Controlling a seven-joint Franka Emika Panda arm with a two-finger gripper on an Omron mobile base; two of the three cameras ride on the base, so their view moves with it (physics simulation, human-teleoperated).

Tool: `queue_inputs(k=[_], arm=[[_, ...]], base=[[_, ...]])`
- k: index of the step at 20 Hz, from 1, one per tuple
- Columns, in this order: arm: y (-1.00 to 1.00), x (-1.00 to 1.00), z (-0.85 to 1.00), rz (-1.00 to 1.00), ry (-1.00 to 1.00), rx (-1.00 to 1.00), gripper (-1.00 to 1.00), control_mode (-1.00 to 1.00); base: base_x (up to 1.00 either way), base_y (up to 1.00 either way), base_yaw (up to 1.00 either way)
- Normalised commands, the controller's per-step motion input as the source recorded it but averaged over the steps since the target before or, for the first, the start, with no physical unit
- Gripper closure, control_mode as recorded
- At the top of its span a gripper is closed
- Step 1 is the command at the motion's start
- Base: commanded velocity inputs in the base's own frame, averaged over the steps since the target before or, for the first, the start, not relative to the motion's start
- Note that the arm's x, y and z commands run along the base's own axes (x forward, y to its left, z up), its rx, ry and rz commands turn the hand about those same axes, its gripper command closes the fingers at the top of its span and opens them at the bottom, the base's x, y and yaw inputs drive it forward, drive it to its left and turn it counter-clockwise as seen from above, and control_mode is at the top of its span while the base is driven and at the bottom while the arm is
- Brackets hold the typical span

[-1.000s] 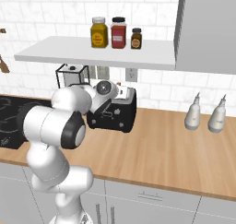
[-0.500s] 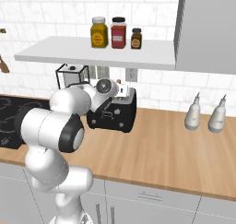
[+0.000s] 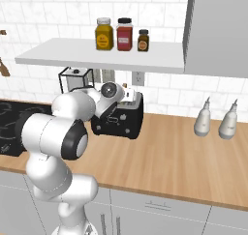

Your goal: Start the toaster. Once the lever pops up, take the bread to the plate on the dining counter.

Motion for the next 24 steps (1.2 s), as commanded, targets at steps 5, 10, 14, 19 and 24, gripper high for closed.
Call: queue_inputs(k=[5, 10, 14, 19, 24], arm=[[0.00, 0.00, 0.00, 0.00, 0.00, 0.00, 1.00, -1.00], [0.00, 0.00, 0.00, 0.00, 0.00, 0.00, 1.00, -1.00], [0.01, -0.01, 0.00, 0.01, 0.00, 0.00, 1.00, -1.00], [0.00, -0.04, 0.00, 0.02, 0.00, 0.00, 1.00, -1.00], [0.00, -0.10, 0.00, 0.03, 0.00, 0.00, 1.00, -1.00]], base=[[0.00, 0.00, 0.00], [0.00, 0.00, 0.00], [0.00, 0.00, 0.00], [0.00, 0.00, 0.00], [0.00, 0.00, 0.00]])
